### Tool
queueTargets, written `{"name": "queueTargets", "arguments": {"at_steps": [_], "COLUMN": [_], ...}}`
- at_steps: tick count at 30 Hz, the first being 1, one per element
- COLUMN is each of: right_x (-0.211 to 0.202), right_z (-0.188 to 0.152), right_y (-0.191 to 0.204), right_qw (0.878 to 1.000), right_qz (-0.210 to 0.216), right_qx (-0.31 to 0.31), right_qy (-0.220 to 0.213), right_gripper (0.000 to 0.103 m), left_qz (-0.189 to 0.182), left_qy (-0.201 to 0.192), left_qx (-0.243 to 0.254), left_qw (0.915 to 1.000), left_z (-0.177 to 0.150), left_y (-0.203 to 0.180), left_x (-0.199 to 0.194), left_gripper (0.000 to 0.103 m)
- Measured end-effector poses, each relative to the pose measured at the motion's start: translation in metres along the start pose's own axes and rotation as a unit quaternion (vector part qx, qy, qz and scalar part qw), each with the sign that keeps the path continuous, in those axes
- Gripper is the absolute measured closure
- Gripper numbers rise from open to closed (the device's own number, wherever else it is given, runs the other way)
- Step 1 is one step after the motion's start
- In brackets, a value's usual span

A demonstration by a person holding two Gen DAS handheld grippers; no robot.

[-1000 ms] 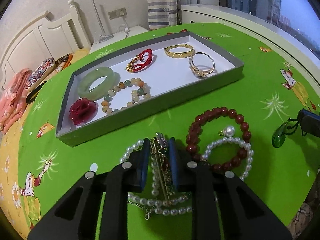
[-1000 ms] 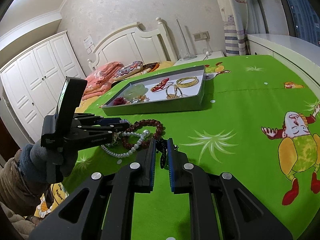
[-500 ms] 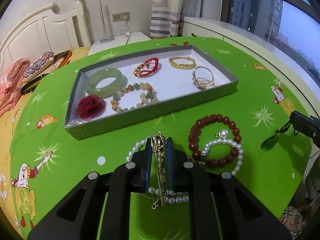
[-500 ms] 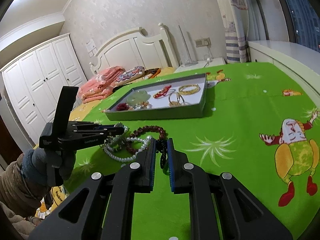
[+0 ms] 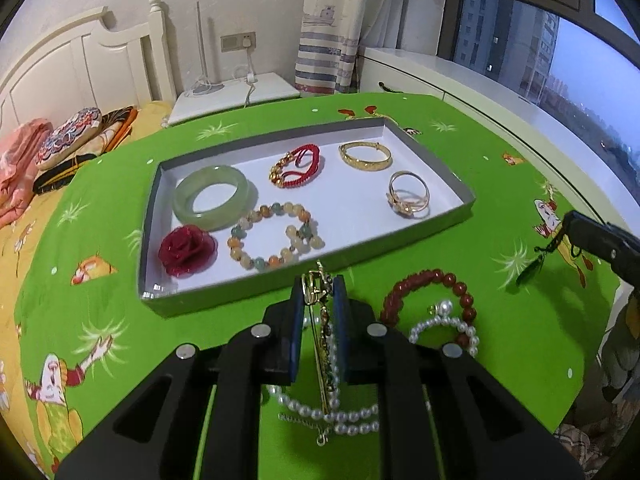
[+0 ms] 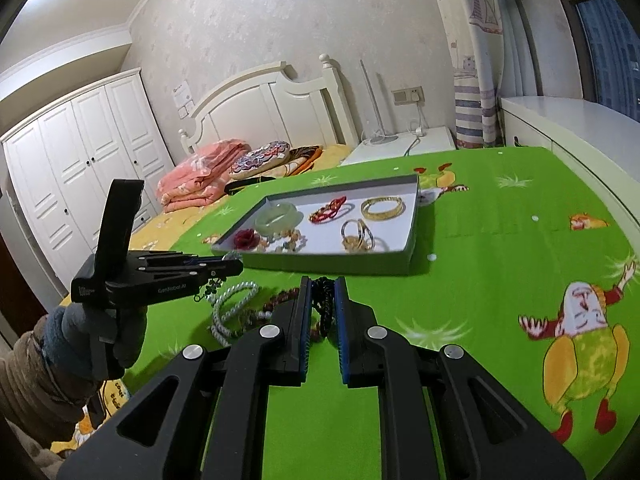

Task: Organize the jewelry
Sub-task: 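Carry the pin into the tray with the left tool while the right tool carries the pendant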

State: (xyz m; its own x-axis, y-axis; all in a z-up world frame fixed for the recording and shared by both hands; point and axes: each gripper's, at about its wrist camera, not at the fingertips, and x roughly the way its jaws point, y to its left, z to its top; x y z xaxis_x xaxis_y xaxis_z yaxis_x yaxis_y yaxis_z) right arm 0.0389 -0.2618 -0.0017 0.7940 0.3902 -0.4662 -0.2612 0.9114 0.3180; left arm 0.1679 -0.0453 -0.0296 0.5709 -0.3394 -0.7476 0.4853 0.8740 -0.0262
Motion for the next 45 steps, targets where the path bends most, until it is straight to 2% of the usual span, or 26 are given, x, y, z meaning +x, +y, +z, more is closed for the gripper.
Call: {"name": "queueTargets", "arguments": {"at_steps": [8,22,30,32,37,38,39,40,41,42,44,45], "right_x": [0.02,0.077,0.124,0.135,0.156,0.16,0.163,0.167,0.168,0.169,0.169,0.168], "right_z": [0.032,0.083,0.094,0.097,0.096,0.094,0.092,0.089,0.087,0.085,0.084,0.084], "right_y": [0.001,-0.012,-0.028,-0.03,-0.039,-0.042,-0.044,-0.048,-0.05,-0.052,-0.055,-0.055], "right_qw": [0.999,0.998,0.999,0.998,0.996,0.996,0.995,0.993,0.993,0.993,0.992,0.992], "right_qz": [-0.025,-0.055,-0.041,-0.037,-0.059,-0.065,-0.072,-0.083,-0.086,-0.086,-0.087,-0.087], "right_qx": [-0.023,-0.038,-0.006,-0.003,-0.004,-0.004,-0.006,-0.006,-0.004,-0.001,0.004,0.004], "right_qy": [-0.003,0.005,0.036,0.042,0.061,0.066,0.073,0.079,0.083,0.086,0.087,0.086], "right_gripper": [0.09,0.09,0.09,0.09,0.09,0.09,0.09,0.09,0.089,0.089,0.086,0.081], "left_qz": [-0.001,-0.032,-0.081,-0.081,-0.048,-0.046,-0.044,-0.038,-0.029,-0.022,-0.021,-0.018], "left_qy": [0.003,0.015,0.034,0.038,0.048,0.045,0.044,0.043,0.039,0.033,0.034,0.034], "left_qx": [0.021,0.017,-0.024,-0.024,-0.022,-0.024,-0.025,-0.027,-0.028,-0.029,-0.028,-0.027], "left_qw": [0.9998,0.9992,0.9958,0.9957,0.9974,0.9976,0.9977,0.998,0.9984,0.9988,0.9988,0.9989], "left_z": [0.032,0.07,0.084,0.086,0.084,0.084,0.084,0.084,0.084,0.084,0.083,0.082], "left_y": [-0.006,-0.017,-0.008,-0.008,-0.007,-0.007,-0.006,-0.005,-0.004,-0.003,-0.003,-0.002], "left_x": [0.021,0.07,0.1,0.106,0.122,0.123,0.123,0.122,0.121,0.12,0.118,0.118], "left_gripper": [0.089,0.089,0.089,0.089,0.087,0.085,0.076,0.059,0.052,0.047,0.047,0.047]}}
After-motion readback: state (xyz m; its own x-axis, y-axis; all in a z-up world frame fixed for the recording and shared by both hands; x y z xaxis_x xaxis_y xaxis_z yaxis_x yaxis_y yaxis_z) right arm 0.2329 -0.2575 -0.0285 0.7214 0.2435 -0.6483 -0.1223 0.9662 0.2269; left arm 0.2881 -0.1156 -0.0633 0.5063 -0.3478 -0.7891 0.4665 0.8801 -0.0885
